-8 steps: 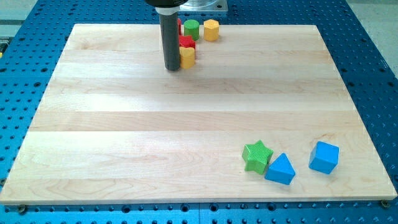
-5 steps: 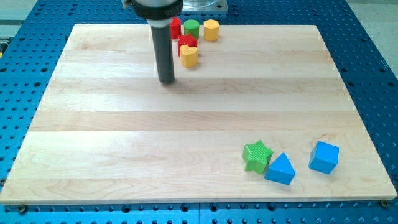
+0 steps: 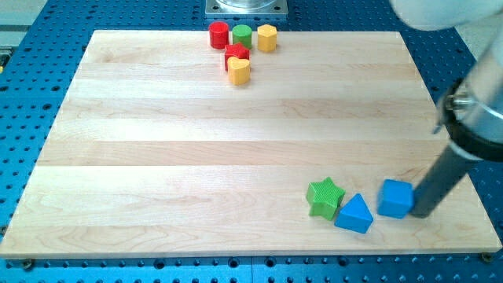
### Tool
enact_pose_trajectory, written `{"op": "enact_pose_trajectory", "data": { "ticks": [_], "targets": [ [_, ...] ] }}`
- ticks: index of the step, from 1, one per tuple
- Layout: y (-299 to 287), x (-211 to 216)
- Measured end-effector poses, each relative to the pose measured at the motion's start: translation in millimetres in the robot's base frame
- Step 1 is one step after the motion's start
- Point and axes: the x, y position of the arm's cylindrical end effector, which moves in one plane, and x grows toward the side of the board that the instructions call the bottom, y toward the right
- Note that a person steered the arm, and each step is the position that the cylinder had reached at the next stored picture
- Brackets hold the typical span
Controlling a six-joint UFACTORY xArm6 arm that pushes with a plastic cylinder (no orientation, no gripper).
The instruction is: Drag the green star to the bottom of the yellow heart
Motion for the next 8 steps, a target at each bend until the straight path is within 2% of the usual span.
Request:
{"op": "enact_pose_trajectory", "data": {
  "ticks": [2, 3, 4, 5, 6, 7, 8],
  "targets": [
    [-121, -2],
    [-183, -31],
    [-153, -27],
    [-205, -12],
    [-223, -46],
    [-229, -129],
    [-232, -66]
  ]
}}
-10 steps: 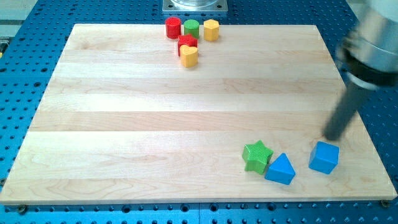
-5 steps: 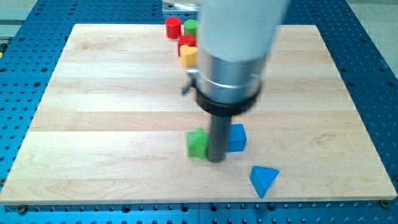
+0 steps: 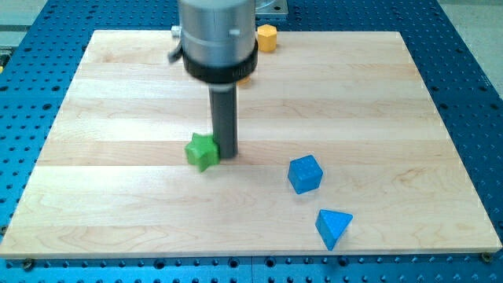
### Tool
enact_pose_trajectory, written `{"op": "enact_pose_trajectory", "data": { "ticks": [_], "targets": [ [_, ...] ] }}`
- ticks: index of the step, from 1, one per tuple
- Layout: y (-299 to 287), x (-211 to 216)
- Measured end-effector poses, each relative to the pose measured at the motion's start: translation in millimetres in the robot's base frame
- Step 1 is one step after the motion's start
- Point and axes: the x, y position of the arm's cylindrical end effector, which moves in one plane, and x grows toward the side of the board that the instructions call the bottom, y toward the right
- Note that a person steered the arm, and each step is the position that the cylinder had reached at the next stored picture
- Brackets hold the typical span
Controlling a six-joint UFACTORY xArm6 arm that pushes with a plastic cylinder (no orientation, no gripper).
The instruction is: Drag the green star to the bottom of the yellow heart
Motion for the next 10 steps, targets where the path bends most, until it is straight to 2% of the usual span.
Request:
{"op": "enact_pose_trajectory", "data": {
  "ticks": [1, 2, 3, 4, 6, 7, 8, 9, 10],
  "targets": [
    [-27, 34],
    [-47, 7],
    [-18, -78],
    [-10, -95],
    [2, -91],
    [9, -128],
    [9, -131],
    [8, -107],
    [40, -83]
  ]
}}
